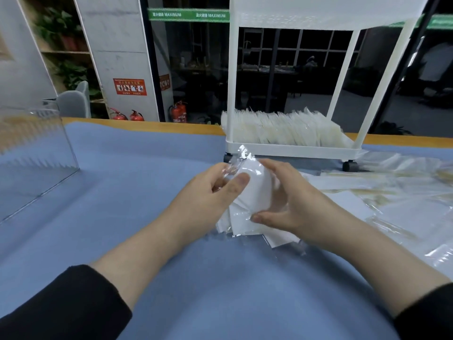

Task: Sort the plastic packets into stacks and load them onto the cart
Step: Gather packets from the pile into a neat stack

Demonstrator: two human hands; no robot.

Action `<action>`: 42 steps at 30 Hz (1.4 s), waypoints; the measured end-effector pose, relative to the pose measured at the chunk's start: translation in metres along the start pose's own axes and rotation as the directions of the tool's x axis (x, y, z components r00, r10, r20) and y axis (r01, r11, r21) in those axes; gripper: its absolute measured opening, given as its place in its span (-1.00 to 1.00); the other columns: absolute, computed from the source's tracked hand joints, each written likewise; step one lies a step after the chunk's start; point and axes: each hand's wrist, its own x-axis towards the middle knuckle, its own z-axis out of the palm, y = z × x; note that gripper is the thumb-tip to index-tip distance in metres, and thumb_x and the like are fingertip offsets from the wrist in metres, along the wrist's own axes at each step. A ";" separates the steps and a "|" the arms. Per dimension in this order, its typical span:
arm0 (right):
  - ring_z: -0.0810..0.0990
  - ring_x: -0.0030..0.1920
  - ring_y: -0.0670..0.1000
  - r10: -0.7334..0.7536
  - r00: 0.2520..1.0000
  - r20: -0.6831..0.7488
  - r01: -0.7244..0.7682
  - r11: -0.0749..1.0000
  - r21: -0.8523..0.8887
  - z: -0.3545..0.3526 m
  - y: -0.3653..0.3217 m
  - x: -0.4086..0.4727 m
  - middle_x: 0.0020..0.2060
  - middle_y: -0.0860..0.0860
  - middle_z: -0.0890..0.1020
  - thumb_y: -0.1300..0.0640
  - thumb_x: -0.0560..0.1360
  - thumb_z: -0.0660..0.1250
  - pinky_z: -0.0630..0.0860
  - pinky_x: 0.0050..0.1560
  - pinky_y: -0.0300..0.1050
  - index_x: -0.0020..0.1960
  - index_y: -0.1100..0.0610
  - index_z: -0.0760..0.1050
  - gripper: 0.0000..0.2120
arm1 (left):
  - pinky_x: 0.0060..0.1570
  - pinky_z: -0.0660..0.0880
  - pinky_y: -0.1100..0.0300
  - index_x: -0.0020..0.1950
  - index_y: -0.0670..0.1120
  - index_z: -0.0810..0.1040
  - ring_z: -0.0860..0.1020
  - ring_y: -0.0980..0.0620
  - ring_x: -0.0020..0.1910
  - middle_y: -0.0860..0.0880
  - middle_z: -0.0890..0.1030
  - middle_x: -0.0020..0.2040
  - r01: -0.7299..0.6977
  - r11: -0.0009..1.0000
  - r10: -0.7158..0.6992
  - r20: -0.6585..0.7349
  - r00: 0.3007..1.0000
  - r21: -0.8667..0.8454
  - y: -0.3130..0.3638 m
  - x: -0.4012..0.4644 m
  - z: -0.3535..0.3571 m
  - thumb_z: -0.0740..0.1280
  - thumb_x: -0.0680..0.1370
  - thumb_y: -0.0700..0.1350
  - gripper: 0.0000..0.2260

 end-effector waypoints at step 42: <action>0.50 -0.05 -0.33 0.070 0.997 0.027 -0.073 0.988 0.137 -0.002 -0.007 -0.005 0.10 -0.24 0.55 0.15 0.53 0.39 0.36 -0.08 -0.46 0.20 -0.22 0.45 -0.64 | -0.25 0.38 0.36 0.00 0.20 0.48 0.49 0.22 -0.24 0.26 0.57 -0.17 -0.033 0.898 0.001 0.073 0.997 0.439 -0.006 0.000 -0.014 0.38 0.55 -0.03 -0.86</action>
